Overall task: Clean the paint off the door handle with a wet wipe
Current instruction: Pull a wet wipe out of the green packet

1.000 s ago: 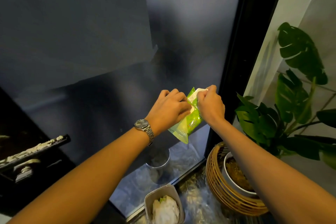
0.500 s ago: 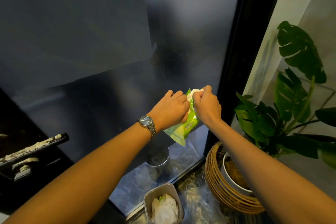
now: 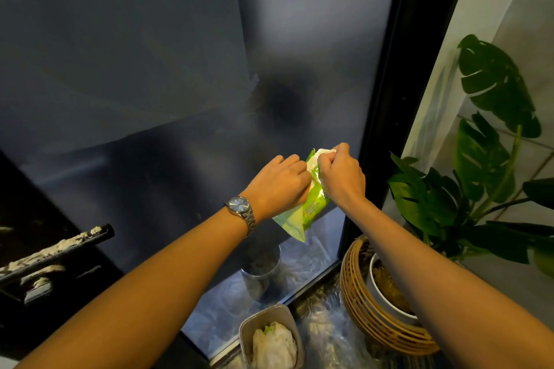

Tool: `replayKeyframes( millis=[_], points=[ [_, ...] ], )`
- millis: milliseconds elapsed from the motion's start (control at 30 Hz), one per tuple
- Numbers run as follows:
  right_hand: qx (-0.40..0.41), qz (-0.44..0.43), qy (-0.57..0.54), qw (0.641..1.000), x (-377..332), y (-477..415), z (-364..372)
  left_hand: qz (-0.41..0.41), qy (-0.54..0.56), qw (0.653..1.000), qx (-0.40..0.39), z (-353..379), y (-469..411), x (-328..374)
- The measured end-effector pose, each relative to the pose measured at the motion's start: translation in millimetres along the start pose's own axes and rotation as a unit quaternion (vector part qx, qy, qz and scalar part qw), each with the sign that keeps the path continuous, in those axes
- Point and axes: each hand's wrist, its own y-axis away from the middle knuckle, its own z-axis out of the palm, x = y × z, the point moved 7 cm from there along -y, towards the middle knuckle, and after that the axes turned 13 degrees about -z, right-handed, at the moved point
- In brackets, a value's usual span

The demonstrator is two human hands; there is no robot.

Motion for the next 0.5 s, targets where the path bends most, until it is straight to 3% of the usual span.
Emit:
replayKeyframes(
  millis=[167, 267, 400, 500],
  points=[
    [-0.005, -0.011, 0.006, 1.000, -2, 0, 2, -0.034, 0.025, 0.999, -0.025, 11, -1, -4],
    [-0.010, -0.007, 0.009, 1.000, 3, 2, 4, -0.080, 0.104, 0.989, -0.072, 14, 0, -7],
    [-0.007, -0.006, 0.014, 1.000, 8, 5, 6, -0.237, 0.340, 0.898, -0.147, 21, 4, -18],
    [-0.007, -0.016, 0.024, 1.000, 8, 6, 6, -0.277, 0.420, 0.846, -0.176, 24, 8, -17]
  ],
)
